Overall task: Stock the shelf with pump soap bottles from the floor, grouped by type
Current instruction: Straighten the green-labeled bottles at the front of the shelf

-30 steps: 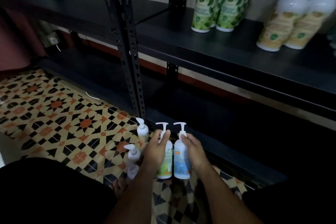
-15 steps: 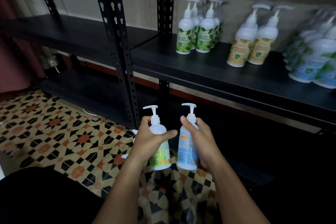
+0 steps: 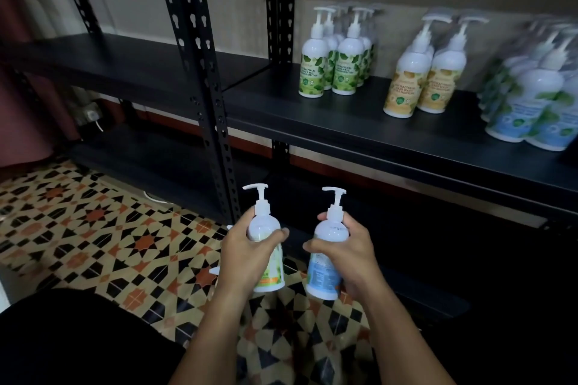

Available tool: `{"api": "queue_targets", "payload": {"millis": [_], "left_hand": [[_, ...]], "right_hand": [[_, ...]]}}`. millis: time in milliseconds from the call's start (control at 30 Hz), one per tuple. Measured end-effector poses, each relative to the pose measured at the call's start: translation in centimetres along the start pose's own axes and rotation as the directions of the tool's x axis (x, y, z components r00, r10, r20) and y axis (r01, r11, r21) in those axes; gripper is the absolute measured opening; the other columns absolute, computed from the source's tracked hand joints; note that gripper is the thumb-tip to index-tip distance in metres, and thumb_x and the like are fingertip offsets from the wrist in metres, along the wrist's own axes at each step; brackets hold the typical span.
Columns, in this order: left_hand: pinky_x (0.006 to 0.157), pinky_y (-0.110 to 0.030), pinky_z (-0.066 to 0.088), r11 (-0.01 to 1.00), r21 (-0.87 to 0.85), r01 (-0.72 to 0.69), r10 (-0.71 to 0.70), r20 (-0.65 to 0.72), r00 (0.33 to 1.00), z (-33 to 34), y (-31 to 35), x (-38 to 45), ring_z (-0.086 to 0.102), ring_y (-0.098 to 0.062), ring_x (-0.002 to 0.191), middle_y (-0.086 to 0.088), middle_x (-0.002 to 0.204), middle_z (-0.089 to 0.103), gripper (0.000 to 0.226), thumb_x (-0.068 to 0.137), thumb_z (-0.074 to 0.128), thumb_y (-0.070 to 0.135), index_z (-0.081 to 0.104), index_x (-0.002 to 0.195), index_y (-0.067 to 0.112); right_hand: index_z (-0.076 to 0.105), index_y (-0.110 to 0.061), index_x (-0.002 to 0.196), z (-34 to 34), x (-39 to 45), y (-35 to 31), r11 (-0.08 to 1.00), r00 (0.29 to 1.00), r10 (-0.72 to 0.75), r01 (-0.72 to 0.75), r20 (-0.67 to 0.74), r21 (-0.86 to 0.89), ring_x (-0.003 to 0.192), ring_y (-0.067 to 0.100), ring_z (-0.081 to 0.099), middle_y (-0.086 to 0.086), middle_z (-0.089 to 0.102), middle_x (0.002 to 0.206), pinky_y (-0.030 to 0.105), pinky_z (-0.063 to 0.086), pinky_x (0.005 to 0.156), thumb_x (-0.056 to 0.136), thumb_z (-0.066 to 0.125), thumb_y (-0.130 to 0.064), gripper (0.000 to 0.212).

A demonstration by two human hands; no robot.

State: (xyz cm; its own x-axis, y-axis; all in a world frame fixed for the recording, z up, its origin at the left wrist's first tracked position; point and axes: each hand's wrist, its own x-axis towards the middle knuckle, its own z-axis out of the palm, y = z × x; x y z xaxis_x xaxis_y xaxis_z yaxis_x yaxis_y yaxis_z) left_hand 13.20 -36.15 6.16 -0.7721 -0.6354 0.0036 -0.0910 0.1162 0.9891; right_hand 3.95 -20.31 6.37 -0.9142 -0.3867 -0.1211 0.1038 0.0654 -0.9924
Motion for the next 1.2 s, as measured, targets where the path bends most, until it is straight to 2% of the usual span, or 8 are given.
{"api": "queue_targets", "payload": {"millis": [133, 300, 500, 600, 700, 833, 1000, 1200], "left_hand": [[0.096, -0.048, 0.058, 0.998, -0.024, 0.063, -0.060, 0.080, 0.995, -0.2, -0.6, 0.3, 0.072, -0.014, 0.102, 0.014, 0.106, 0.074, 0.050, 0.093, 0.075, 0.040, 0.055, 0.135, 0.055], [0.100, -0.047, 0.054, 0.993, -0.051, 0.104, -0.096, 0.129, 0.987, 0.1, -0.8, -0.3, 0.066, -0.013, 0.110, 0.011, 0.120, 0.068, 0.043, 0.097, 0.067, 0.036, 0.053, 0.135, 0.050], [0.087, -0.043, 0.061, 0.994, 0.010, 0.109, -0.109, 0.059, 0.992, 0.9, -1.3, -0.4, 0.072, -0.016, 0.095, 0.006, 0.106, 0.073, 0.059, 0.071, 0.094, 0.037, 0.059, 0.118, 0.047], [0.083, -0.043, 0.063, 0.997, -0.021, 0.077, -0.076, 0.025, 0.997, 0.9, -1.6, -0.2, 0.074, -0.018, 0.088, 0.004, 0.096, 0.075, 0.042, 0.074, 0.093, 0.030, 0.068, 0.108, 0.035], [0.089, -0.047, 0.062, 0.992, -0.095, 0.084, -0.077, 0.080, 0.994, 0.8, -1.5, -0.1, 0.074, -0.021, 0.099, 0.004, 0.100, 0.077, 0.030, 0.086, 0.083, 0.037, 0.072, 0.113, 0.034], [0.097, -0.053, 0.058, 0.981, -0.118, 0.154, -0.134, 0.159, 0.978, 0.7, -1.6, 0.1, 0.071, -0.019, 0.111, 0.007, 0.121, 0.072, 0.057, 0.078, 0.071, 0.069, 0.058, 0.130, 0.051], [0.080, -0.045, 0.061, 0.969, -0.207, 0.137, -0.110, 0.134, 0.985, 0.6, -2.0, 0.3, 0.074, -0.027, 0.101, -0.007, 0.111, 0.074, 0.025, 0.102, 0.062, 0.040, 0.063, 0.127, 0.036], [0.078, -0.040, 0.060, 0.960, -0.252, 0.120, -0.086, 0.143, 0.986, 0.4, -1.7, 0.5, 0.075, -0.023, 0.100, -0.004, 0.111, 0.077, 0.030, 0.108, 0.052, 0.025, 0.061, 0.135, 0.034]], "right_hand": [[0.073, -0.029, 0.102, -0.4, 0.0, 0.3, 0.999, 0.999, -0.001, 0.003, -0.053, 0.033, 0.081, 0.024, 0.075, 0.005, 0.075, 0.094, 0.046, 0.065, 0.072, 0.059, 0.092, -0.002, 0.055], [0.073, -0.028, 0.112, -0.4, -0.4, 0.6, 0.998, 0.998, -0.028, 0.031, -0.053, 0.060, 0.089, 0.021, 0.076, -0.002, 0.078, 0.099, 0.042, 0.064, 0.077, 0.071, 0.087, -0.002, 0.051], [0.067, -0.038, 0.117, 0.3, -0.6, 0.9, 0.999, 1.000, -0.006, 0.005, 0.024, 0.044, 0.086, 0.019, 0.075, -0.002, 0.075, 0.097, 0.040, 0.064, 0.075, 0.087, 0.071, -0.009, 0.042], [0.061, -0.039, 0.121, 0.6, -0.6, 1.5, 1.000, 1.000, -0.001, 0.001, -0.003, 0.014, 0.088, 0.020, 0.072, 0.000, 0.071, 0.102, 0.039, 0.061, 0.076, 0.078, 0.075, -0.025, 0.048], [0.058, -0.043, 0.119, 0.7, -0.5, 1.7, 1.000, 1.000, -0.003, 0.003, -0.004, -0.008, 0.094, 0.020, 0.072, 0.002, 0.065, 0.113, 0.037, 0.063, 0.075, 0.057, 0.091, -0.039, 0.071], [0.058, -0.038, 0.115, 0.4, -0.3, 1.9, 1.000, 1.000, -0.010, 0.010, -0.006, -0.002, 0.082, 0.021, 0.074, 0.008, 0.069, 0.107, 0.036, 0.063, 0.068, 0.062, 0.096, -0.012, 0.070], [0.060, -0.032, 0.113, 0.3, -0.4, 1.6, 1.000, 0.998, -0.018, 0.019, -0.056, 0.010, 0.078, 0.020, 0.075, 0.004, 0.068, 0.107, 0.039, 0.064, 0.065, 0.062, 0.095, -0.006, 0.067], [0.063, -0.026, 0.107, 0.2, -0.6, 1.5, 0.999, 0.995, -0.030, 0.034, -0.096, 0.036, 0.079, 0.017, 0.075, 0.000, 0.071, 0.103, 0.036, 0.063, 0.067, 0.064, 0.094, -0.005, 0.058]]}}
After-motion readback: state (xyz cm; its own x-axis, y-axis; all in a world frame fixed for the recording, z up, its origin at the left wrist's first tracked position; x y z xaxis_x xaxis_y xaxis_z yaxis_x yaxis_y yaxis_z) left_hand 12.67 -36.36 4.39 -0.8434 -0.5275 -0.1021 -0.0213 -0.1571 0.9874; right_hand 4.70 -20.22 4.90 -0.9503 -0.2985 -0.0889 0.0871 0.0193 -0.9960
